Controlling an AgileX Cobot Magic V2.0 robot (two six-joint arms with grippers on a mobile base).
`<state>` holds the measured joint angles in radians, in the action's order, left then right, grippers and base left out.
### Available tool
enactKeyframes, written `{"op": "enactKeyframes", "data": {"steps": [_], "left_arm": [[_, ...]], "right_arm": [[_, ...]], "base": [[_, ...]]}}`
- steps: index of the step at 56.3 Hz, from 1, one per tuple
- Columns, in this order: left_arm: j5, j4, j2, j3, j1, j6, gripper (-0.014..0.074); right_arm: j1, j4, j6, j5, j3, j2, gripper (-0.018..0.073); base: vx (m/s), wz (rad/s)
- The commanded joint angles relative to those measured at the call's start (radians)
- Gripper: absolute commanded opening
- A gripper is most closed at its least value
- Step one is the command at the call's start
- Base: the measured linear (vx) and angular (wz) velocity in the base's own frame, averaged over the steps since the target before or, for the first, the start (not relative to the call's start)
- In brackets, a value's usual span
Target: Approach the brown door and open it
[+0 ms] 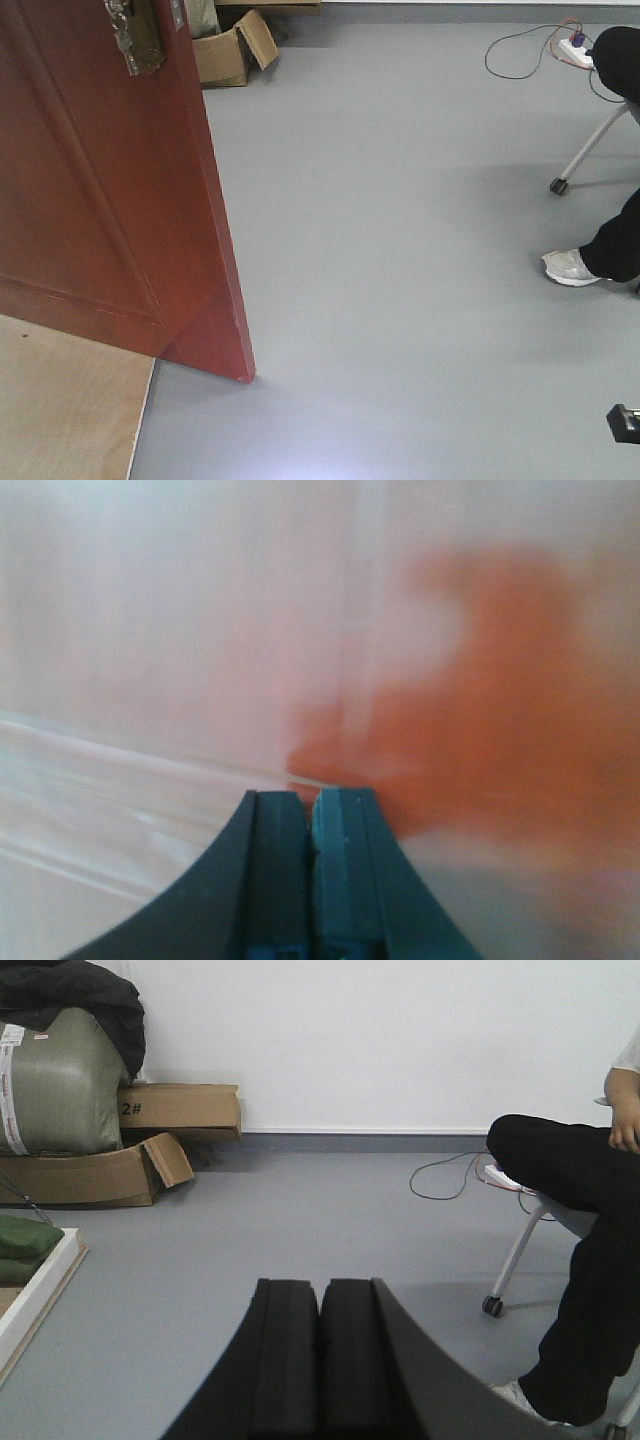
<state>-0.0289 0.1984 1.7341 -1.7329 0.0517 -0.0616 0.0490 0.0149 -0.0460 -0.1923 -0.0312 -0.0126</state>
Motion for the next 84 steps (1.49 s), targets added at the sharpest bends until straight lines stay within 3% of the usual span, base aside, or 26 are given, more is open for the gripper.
{"op": "enactKeyframes", "data": {"steps": [1, 84], "left_arm": [[-0.076, 0.003, -0.045, -0.037, -0.009, 0.003, -0.0006], [-0.076, 0.003, -0.045, -0.037, -0.009, 0.003, -0.0006]], "right_arm": [[0.005, -0.005, -0.005, 0.085, -0.005, -0.011, 0.0], [0.005, -0.005, -0.005, 0.085, -0.005, -0.011, 0.0]], "base": [[0.17, 0.03], [0.12, 0.01]]}}
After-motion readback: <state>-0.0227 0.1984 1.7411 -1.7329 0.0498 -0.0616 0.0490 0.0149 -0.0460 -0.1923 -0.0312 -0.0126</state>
